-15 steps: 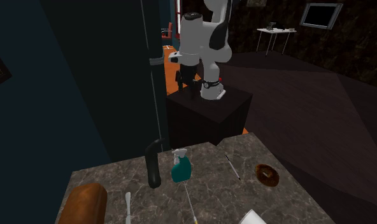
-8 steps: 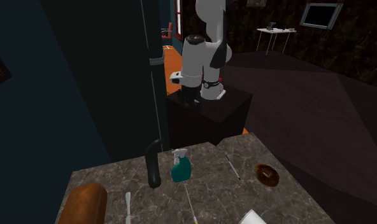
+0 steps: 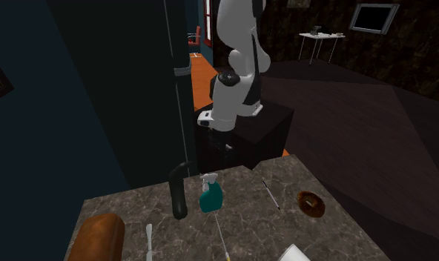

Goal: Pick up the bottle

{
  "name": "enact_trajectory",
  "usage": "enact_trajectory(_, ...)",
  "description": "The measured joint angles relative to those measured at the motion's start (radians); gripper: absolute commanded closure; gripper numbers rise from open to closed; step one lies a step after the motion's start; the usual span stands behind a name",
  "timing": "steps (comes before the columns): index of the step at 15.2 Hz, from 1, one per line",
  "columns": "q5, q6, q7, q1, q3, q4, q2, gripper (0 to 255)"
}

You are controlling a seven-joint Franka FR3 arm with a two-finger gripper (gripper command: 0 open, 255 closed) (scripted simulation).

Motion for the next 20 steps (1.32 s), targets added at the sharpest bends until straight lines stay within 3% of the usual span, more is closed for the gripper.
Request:
enact_trajectory(4,-0.064,0.009,0.076,0.059,-0.041,0.131,0.150,0)
enact_trajectory(12,-0.112,0.070,0.119,0.090,-0.077,0.160,0.243,0)
enact_trajectory(13,-0.114,0.072,0.121,0.091,-0.079,0.162,0.248,255)
enact_trajectory(20,-0.117,0.076,0.123,0.093,-0.081,0.163,0.252,255)
